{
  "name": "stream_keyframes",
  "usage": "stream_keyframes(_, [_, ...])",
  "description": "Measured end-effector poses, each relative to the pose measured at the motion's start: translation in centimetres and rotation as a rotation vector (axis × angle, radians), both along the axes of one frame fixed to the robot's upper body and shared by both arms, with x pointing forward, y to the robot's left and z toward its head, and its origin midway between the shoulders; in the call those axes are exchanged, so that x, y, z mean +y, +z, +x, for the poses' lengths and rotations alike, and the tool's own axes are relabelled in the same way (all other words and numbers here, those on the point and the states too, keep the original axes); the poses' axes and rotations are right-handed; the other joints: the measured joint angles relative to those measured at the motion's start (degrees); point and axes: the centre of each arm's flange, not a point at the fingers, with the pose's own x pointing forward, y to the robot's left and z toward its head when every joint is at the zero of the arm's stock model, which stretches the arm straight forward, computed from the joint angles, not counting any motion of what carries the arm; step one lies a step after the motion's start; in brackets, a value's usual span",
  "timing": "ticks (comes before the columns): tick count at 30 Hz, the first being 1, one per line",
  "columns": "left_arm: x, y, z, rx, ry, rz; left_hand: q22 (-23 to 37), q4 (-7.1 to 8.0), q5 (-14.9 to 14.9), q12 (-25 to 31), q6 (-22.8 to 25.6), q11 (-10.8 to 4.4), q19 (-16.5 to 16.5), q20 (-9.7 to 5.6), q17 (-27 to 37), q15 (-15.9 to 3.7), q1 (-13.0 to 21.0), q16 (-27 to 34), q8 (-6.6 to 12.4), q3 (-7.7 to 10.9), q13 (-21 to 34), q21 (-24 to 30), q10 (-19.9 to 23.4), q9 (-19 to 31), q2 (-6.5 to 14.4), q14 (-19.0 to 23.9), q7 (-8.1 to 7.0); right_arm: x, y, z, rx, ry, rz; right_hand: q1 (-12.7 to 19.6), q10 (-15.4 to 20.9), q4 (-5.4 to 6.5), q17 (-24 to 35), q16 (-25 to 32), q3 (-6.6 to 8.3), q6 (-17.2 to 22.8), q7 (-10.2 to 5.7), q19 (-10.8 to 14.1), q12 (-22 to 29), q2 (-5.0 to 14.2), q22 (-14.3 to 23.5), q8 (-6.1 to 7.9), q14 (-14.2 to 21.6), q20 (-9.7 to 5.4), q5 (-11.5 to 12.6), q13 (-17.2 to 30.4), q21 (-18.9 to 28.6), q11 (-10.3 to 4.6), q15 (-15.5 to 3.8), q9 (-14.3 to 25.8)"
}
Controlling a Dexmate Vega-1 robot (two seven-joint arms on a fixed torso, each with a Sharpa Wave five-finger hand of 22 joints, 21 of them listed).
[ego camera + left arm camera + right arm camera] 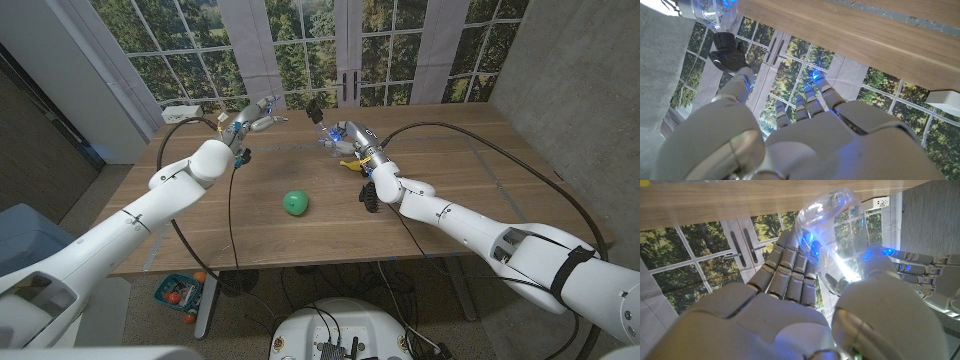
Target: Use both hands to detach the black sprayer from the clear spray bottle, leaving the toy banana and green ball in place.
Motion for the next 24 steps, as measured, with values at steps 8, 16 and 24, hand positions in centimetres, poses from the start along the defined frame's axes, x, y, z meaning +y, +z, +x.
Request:
stream_keyframes(8, [-0.4, 1.4, -0.3, 0.004, 0.018, 0.082, -0.01, 0.44, 1.36, 0.01, 2.96, -0.23, 0.3, -0.31, 0.0, 0.0, 2.9, 0.0, 0.4, -2.09, 0.0, 0.0, 0.64, 0.0, -3.78, 0.0, -0.13, -0.6, 0.1, -0.4, -0.009, 0.0, -0.033, 0.0, 0.0, 0.08, 0.25, -0.94, -0.08, 0.0, 0.0, -0.44, -0.01, 0.0, -0.27, 0.0, 0.01, 0.01, 0.39, 0.07, 0.64, 0.0, 0.01, 0.02])
stream_keyframes(16, [-1.3, 2.6, -0.3, 0.018, 0.005, 0.164, -0.01, 1.32, 2.41, 0.01, 3.97, -0.32, 0.35, -0.35, 0.04, -0.24, 2.28, -0.21, 0.4, -3.89, -0.01, -0.15, 0.73, -0.01, -5.85, -0.25, -0.12, -0.7, 0.5, -1.1, -0.019, 0.02, -0.062, 0.0, 0.0, 0.08, 0.25, -1.81, -0.08, 0.0, 0.0, -0.73, -0.18, 0.0, -0.53, -0.01, 0.01, 0.11, 0.6, 0.07, 1.18, 0.0, 0.01, 0.03])
stream_keyframes(24, [-2.7, 3.9, -0.7, 0.008, -0.008, 0.25, 0.28, 1.16, 4.09, -0.23, 4.69, -0.01, -0.22, 0.22, 0.2, 0.04, 5.81, -0.21, 0.4, -3.73, -0.01, -0.46, -0.02, -0.01, -3.78, -0.67, -0.22, -0.4, 0.7, -1.9, -0.01, 0.061, -0.094, 0.0, 0.0, 0.16, 0.25, -2.56, -0.16, 0.0, 0.0, -1.13, -0.28, 0.0, -0.53, -0.06, 0.02, -0.3, 0.81, 0.1, 1.62, 0.0, 0.02, 0.03])
